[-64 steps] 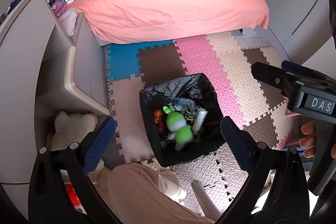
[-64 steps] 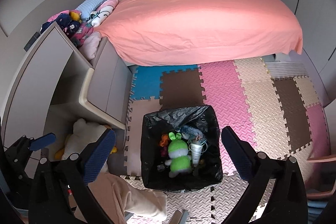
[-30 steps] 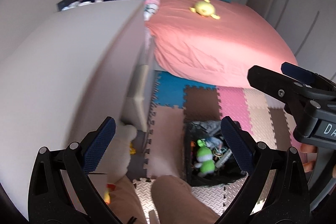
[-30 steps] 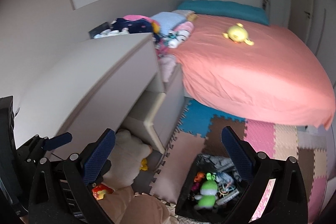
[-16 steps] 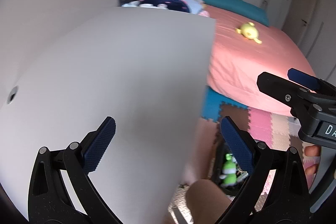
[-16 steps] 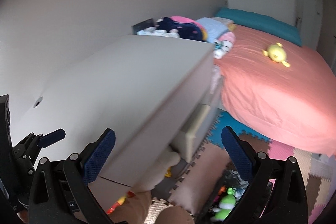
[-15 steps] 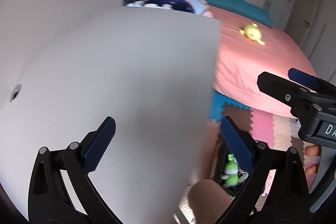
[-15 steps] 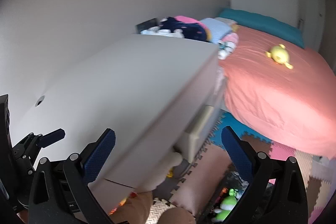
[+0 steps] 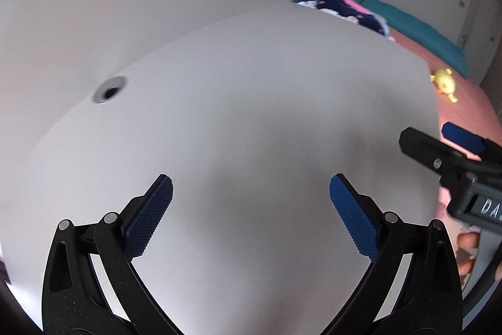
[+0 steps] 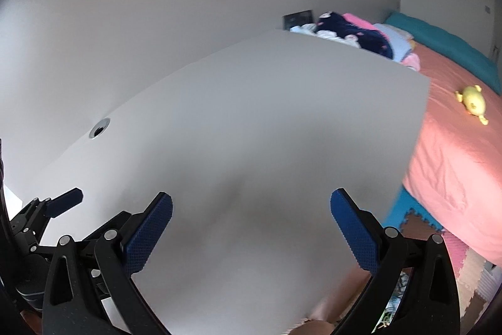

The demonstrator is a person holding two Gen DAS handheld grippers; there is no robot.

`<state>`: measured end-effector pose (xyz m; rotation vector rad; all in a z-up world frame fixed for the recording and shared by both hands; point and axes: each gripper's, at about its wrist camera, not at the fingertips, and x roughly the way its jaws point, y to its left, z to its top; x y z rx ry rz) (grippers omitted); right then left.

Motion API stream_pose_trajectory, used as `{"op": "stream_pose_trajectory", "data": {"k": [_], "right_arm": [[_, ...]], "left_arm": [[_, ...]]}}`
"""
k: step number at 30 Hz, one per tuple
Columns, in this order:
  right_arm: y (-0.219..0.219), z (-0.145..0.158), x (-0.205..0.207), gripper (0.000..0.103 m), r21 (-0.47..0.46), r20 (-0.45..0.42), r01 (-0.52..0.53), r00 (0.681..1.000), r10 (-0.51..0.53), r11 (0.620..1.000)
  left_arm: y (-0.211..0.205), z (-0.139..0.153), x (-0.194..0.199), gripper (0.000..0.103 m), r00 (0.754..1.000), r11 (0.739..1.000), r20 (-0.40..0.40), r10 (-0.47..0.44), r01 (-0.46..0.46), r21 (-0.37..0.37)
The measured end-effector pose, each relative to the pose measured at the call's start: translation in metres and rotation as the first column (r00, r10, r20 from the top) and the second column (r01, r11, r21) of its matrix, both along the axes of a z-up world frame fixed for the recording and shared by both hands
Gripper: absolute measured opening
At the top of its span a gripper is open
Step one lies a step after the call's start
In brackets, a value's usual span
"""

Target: Collect trash

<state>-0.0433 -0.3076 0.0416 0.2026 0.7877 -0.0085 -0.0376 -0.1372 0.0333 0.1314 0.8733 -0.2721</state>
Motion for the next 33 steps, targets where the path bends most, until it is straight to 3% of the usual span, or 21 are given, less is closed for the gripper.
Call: {"op": "stream_pose_trajectory", "data": {"k": [13,20,33], "right_arm": [[0.069,-0.031,0.048,0.100,-0.046,-0.053,-0.078,0.996,0.075,0.996],[0.081,-0.042,0.064,0.100,-0.054,-0.094,-0.087,0.992,0.082,0.995],[0.090,-0.047,0.072,0.101,-0.136,-0.140,-0.064,0.989,0.045,0.989]], "left_arm": [[0.088,-0.021,0.023,0.097,0.987,0.987,-0.034,0.158,-0.159,-0.016],[0.107,-0.032,0.038,0.097,0.978,0.979,-0.071,0.196,-0.199,-0.035],[0.111,-0.035,0.046,0.097,0.973,0.976,-0.077,0.216,-0.215,0.029]]}}
